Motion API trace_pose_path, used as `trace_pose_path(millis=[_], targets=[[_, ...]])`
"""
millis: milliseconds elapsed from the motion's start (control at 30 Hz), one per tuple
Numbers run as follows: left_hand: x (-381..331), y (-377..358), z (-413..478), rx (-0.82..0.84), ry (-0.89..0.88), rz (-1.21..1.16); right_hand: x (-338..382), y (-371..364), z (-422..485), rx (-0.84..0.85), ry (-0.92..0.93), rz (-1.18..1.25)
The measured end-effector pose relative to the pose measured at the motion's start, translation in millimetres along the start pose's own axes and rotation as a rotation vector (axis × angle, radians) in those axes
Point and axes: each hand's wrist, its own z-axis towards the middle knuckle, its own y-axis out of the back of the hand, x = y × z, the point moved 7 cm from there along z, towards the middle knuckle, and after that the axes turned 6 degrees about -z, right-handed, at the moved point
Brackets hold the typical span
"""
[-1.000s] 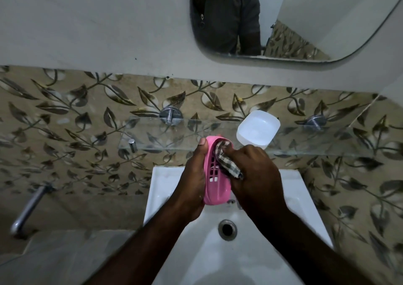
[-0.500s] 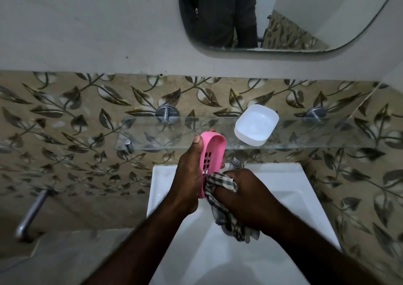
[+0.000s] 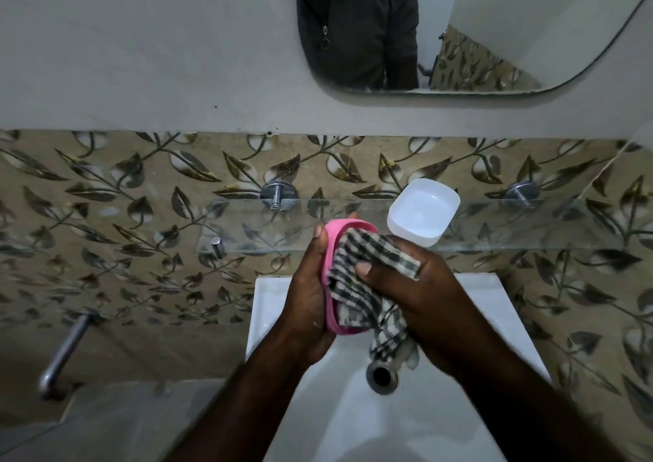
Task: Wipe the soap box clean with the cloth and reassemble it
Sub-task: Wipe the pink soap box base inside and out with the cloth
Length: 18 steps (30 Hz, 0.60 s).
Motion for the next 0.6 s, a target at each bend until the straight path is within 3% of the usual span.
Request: trace_pose_path(millis=[67,233,400,467,600], targets=[[9,1,-2,0.011,0.045,-0.056,8,19,0,-0.077,0.039,-0.113],[17,4,-2,-0.007,0.078,-0.037,18,13,-1,-0.187,0.323,-0.71],[8,20,-3,-0.084,0.087,-0.048,-3,-30,-26,0.13,0.492,-0.994],[7,26,-3,-0.107,0.059,-0.033,-9,-26,-27,0.169,0.496,-1.047],[20,11,-4,-0.026,0.076,-0.035,18,-1,-9,-0.145,0.524,-0.94]])
